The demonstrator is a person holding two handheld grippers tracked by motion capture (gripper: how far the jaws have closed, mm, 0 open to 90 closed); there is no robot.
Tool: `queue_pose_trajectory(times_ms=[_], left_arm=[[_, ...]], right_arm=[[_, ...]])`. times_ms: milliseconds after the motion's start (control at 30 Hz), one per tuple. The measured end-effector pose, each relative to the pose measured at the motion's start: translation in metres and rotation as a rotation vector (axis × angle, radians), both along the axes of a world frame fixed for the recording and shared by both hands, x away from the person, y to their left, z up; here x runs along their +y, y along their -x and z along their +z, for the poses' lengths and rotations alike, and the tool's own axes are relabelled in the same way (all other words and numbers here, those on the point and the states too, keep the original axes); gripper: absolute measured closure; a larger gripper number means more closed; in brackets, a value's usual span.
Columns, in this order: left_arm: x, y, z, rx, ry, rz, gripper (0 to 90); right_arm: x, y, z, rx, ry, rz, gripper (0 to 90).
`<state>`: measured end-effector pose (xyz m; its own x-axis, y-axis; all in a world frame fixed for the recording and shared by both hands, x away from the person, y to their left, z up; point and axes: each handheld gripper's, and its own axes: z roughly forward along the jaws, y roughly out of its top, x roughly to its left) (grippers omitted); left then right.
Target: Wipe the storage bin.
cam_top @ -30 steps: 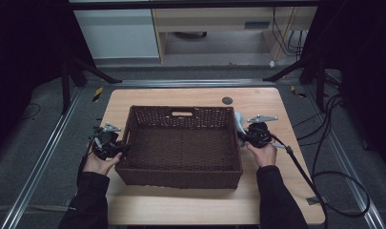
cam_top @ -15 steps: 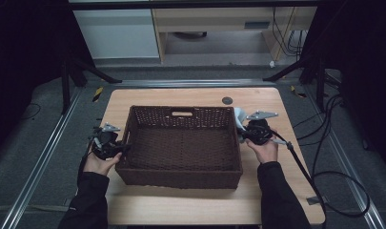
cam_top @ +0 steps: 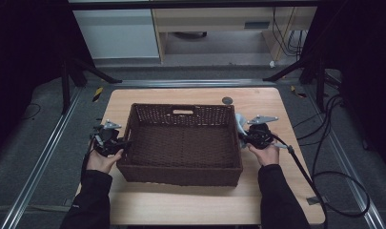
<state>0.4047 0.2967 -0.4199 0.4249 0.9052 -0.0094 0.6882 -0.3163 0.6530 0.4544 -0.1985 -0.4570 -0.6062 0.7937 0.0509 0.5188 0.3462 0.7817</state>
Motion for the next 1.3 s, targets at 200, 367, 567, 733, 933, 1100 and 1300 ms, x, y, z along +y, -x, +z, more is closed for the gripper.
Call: queue_pose_trajectory(times_ms=[200, 367, 567, 733, 933, 1100, 1300], left_arm=[[-0.002, -0.006, 0.001, 0.0, -0.009, -0.003, 68.0], [-0.001, -0.005, 0.001, -0.003, -0.012, 0.028, 60.7], [0.002, -0.003, 0.004, -0.016, 0.002, 0.05, 46.2], [0.001, 0.003, 0.008, -0.022, 0.013, 0.025, 44.3], [0.003, 0.013, 0.0, 0.012, -0.002, 0.004, 51.0], [0.001, 0.014, 0.0, 0.009, 0.033, -0.008, 63.2], [0.001, 0.014, 0.0, 0.015, 0.042, 0.013, 66.7]], right_arm=[[0.002, 0.002, 0.027, -0.085, 0.009, 0.011, 82.8], [0.0, 0.004, 0.015, -0.051, 0.035, 0.016, 82.8], [-0.002, 0.005, -0.007, 0.012, 0.051, 0.01, 82.8], [-0.003, 0.006, -0.026, 0.08, 0.059, 0.004, 82.8], [-0.005, 0.011, -0.019, 0.067, 0.042, 0.002, 82.7], [-0.012, 0.021, 0.015, -0.055, -0.027, -0.007, 82.8], [-0.009, 0.025, 0.021, -0.064, -0.008, 0.013, 82.8]])
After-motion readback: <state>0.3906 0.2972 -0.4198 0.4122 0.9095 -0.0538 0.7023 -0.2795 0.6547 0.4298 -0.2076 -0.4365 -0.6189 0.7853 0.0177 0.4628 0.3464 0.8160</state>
